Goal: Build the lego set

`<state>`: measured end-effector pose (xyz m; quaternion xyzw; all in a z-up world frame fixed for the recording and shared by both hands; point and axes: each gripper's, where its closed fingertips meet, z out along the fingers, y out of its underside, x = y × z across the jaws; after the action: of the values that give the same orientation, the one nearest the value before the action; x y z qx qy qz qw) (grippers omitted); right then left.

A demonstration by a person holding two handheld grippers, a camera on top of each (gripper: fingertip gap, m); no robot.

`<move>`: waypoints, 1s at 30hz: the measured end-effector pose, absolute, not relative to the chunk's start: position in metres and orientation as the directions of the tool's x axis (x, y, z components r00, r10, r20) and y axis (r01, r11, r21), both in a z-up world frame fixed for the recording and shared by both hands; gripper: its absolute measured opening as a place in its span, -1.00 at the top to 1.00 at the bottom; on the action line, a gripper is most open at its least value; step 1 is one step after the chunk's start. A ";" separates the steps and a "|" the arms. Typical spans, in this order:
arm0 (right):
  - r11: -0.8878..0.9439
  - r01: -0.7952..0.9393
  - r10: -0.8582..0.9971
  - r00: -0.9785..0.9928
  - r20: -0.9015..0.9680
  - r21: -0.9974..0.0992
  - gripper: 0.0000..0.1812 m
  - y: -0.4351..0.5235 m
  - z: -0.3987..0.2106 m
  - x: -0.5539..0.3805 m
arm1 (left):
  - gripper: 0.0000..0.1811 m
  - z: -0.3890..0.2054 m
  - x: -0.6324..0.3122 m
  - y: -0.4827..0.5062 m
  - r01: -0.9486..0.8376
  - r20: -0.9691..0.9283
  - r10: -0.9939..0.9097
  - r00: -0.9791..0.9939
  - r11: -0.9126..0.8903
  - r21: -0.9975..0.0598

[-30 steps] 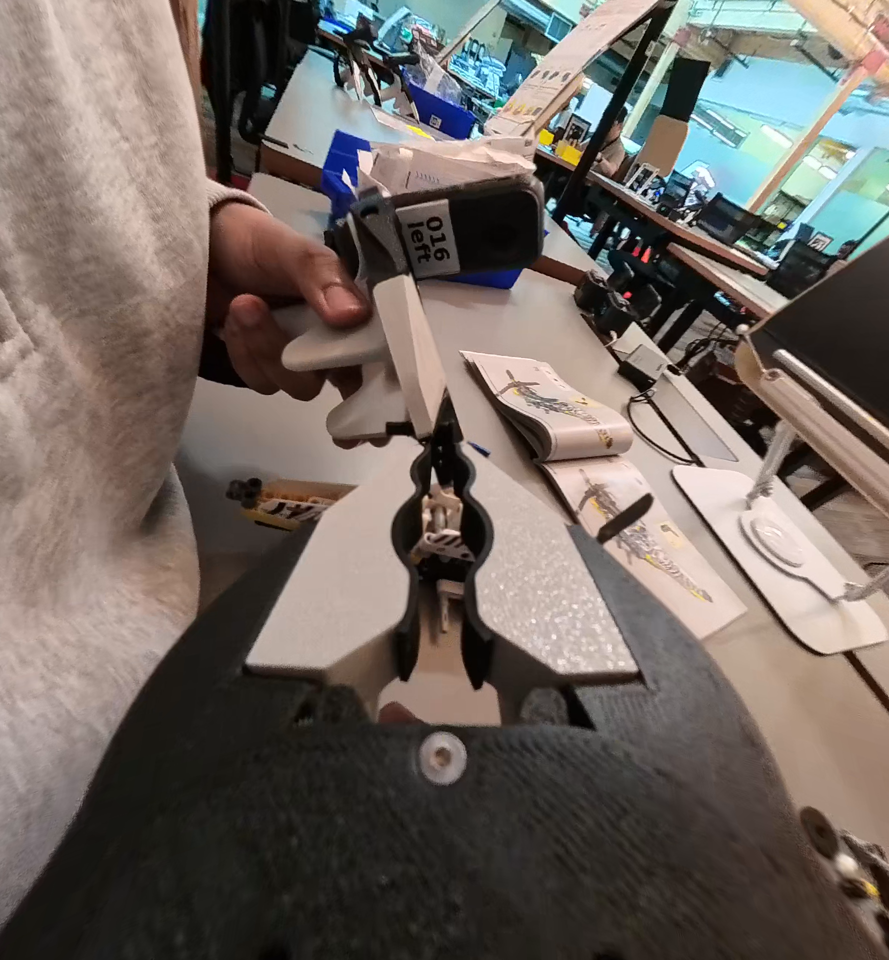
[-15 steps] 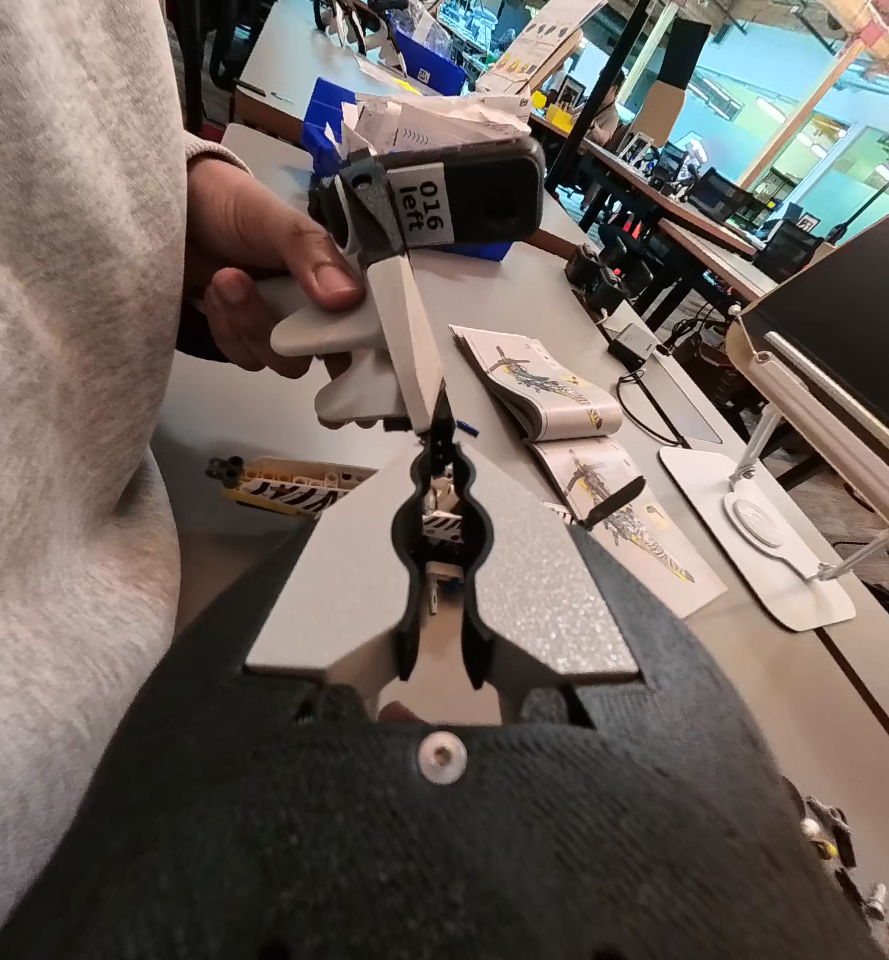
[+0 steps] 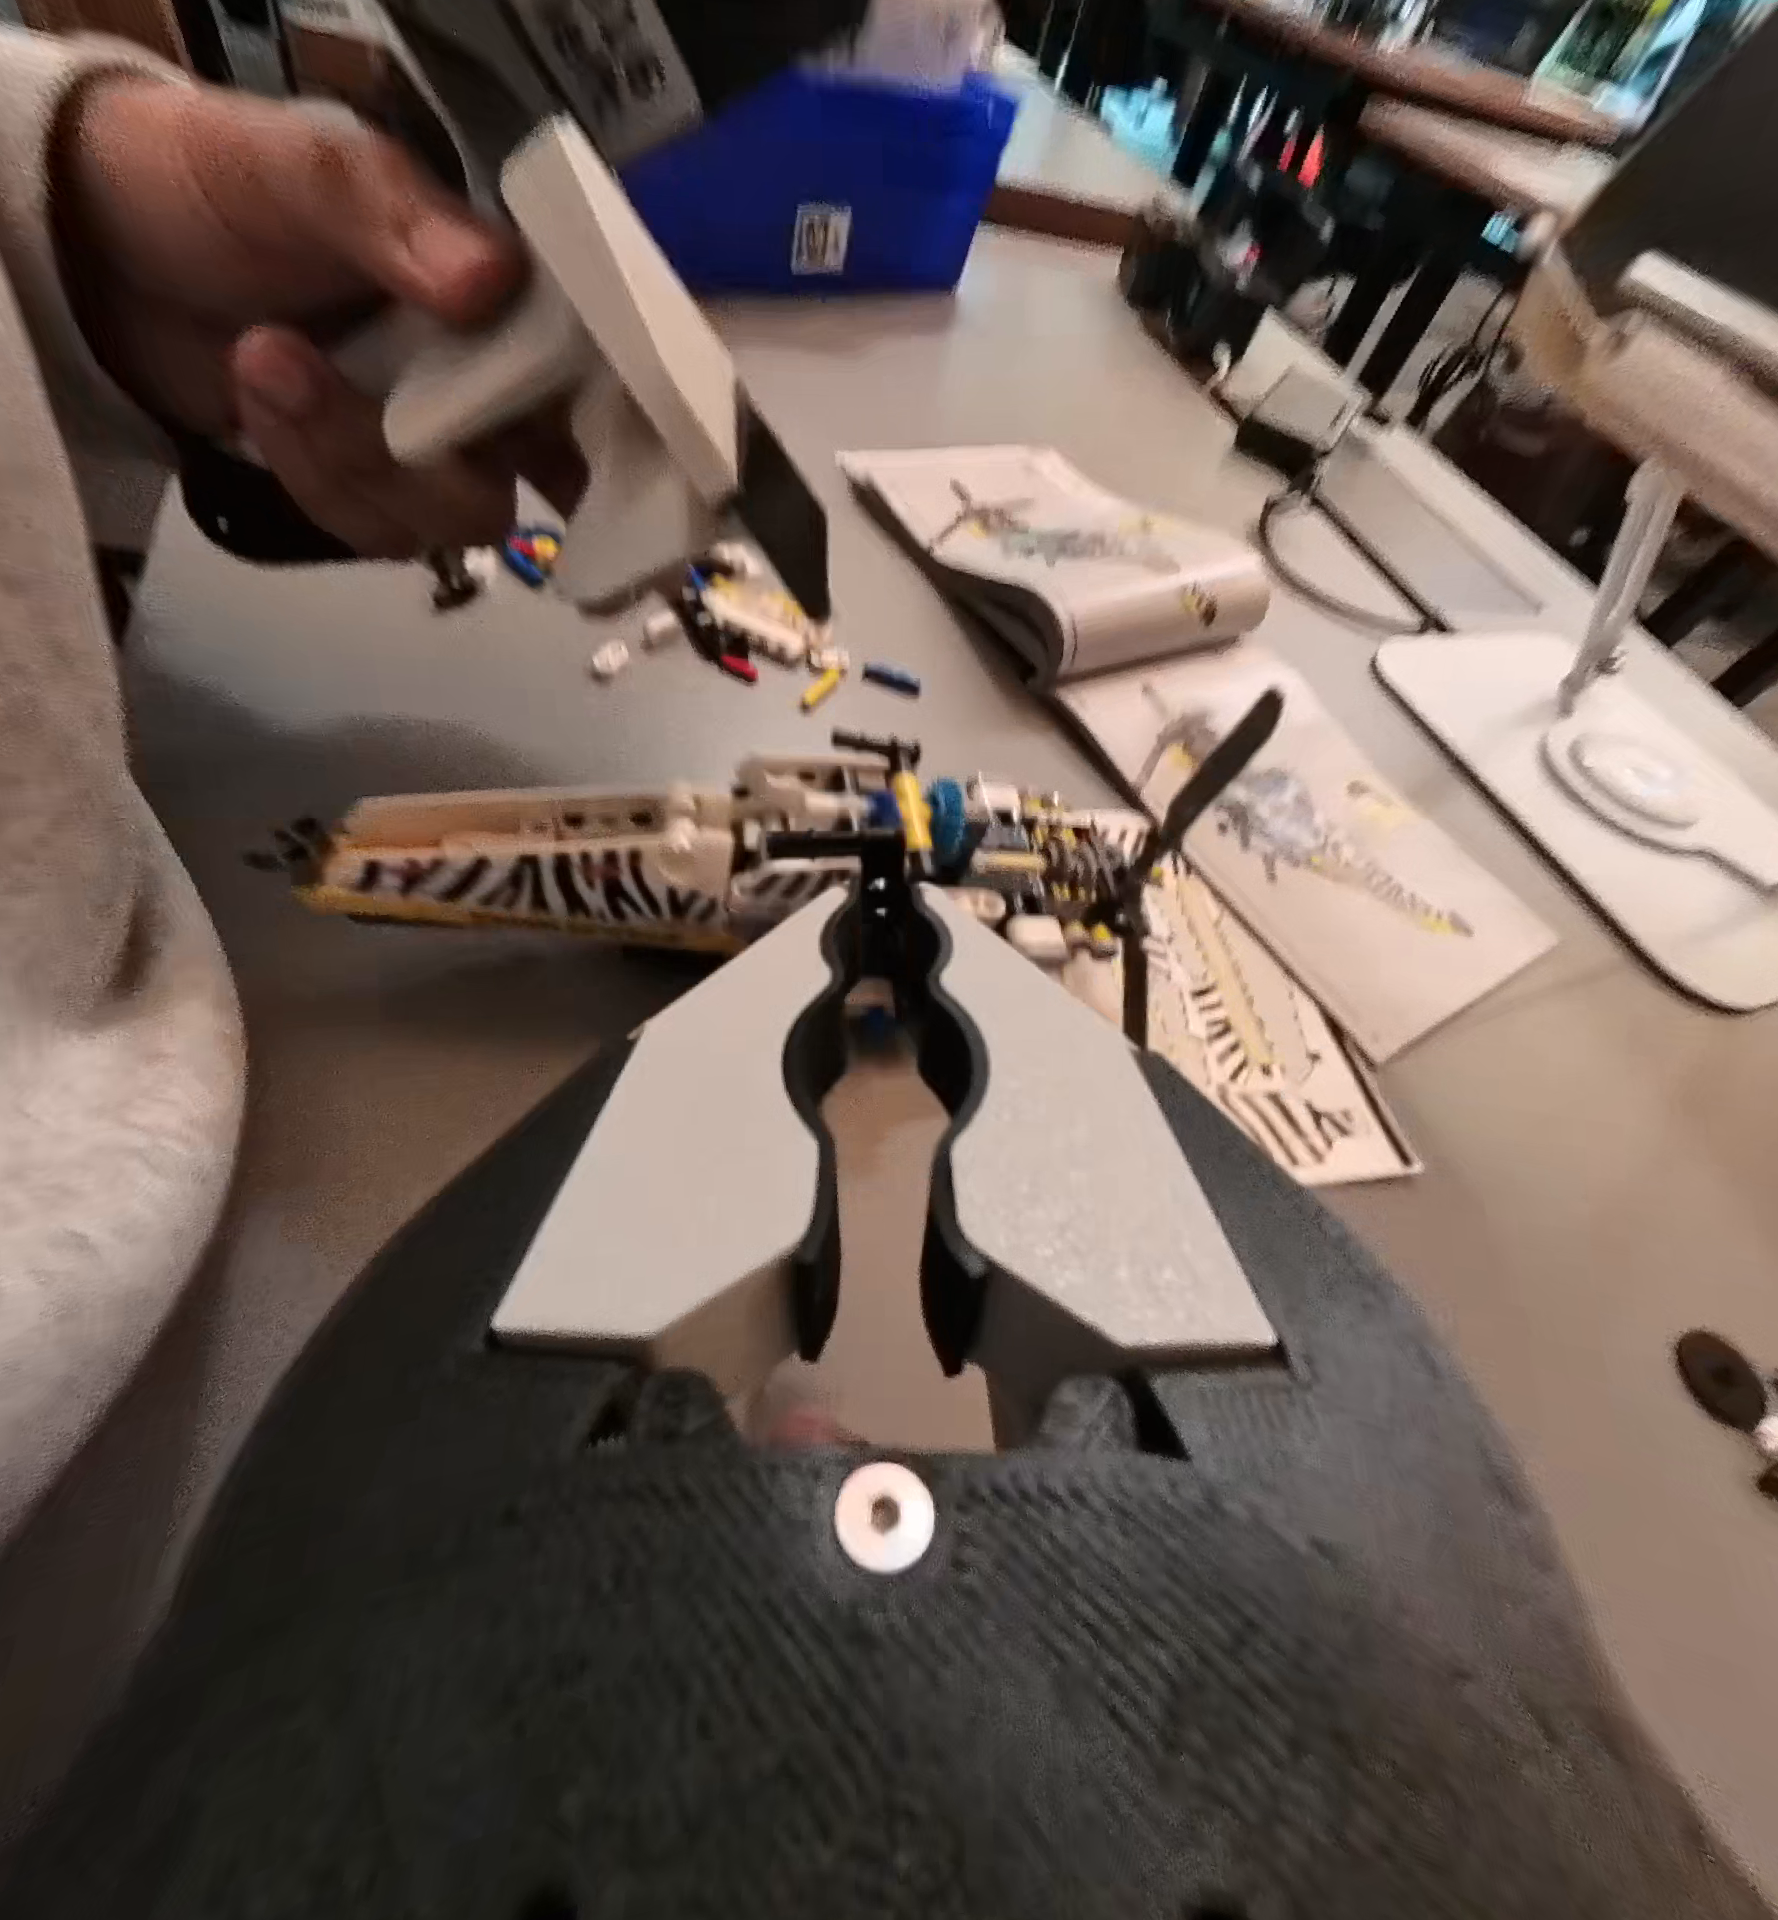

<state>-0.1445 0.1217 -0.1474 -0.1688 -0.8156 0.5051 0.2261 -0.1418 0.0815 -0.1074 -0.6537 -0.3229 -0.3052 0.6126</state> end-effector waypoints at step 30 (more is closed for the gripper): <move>0.395 0.264 0.381 -0.919 -0.104 -0.880 0.94 0.113 -0.188 -0.167 | 0.99 -0.183 -0.170 0.071 0.833 0.821 0.165 0.547 -0.200 -0.515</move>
<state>-0.1667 0.1129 -0.1878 -0.1936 -0.8333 0.5146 0.0570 -0.1699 0.0713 -0.1835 -0.7060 -0.3535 -0.3186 0.5245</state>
